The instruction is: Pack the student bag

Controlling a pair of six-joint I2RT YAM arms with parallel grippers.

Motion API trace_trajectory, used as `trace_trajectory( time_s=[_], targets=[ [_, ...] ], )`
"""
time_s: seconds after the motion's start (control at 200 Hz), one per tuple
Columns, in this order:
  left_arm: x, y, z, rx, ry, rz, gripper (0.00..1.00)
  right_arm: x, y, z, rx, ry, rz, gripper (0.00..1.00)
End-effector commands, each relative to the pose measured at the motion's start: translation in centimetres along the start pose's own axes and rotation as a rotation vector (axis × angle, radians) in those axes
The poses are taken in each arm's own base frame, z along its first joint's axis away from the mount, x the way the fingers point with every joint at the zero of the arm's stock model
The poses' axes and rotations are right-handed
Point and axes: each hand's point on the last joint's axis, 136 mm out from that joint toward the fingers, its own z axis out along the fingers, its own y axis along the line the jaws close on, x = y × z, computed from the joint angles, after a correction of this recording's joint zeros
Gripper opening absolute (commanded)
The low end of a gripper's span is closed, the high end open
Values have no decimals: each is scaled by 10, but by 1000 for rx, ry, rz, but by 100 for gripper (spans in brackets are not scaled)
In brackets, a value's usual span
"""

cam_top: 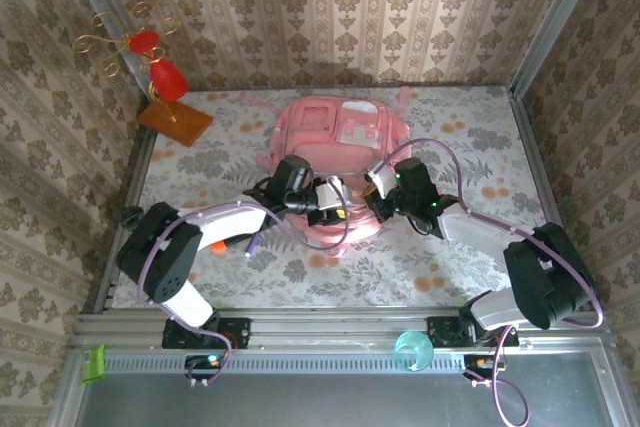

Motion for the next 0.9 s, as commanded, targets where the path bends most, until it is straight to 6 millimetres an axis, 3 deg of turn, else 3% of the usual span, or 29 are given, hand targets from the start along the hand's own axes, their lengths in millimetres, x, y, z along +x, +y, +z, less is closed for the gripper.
trace_trajectory(
  time_s=[0.0,0.06,0.135,0.19,0.24,0.33,0.445,0.71,0.875,0.895],
  targets=[
    [-45,23,-38,-43,-145,-114,63,-23,3,-14,-41,-103,45,0],
    [-46,34,-53,-90,-165,-205,65,-22,3,-14,-41,-91,52,0],
    [-32,69,-70,-248,-149,-393,65,-22,1,-13,-33,-79,65,0],
    [-4,103,-86,-420,-88,-617,65,-21,0,-13,-27,-76,70,0],
    [27,121,-97,-532,-16,-831,64,-22,-1,-14,-22,-77,75,0],
    [64,126,-100,-561,58,-1067,62,-21,-2,-15,-17,-75,78,0],
    [85,130,-92,-556,120,-1169,62,-21,-2,-15,-12,-76,79,0],
    [89,143,-54,-379,102,-1274,50,-20,-5,-14,0,-55,89,0],
    [94,139,-32,-302,57,-1364,24,-29,-18,-13,49,-7,45,0],
    [94,139,-31,-295,44,-1374,21,-22,-22,-7,62,27,40,0]
  ],
)
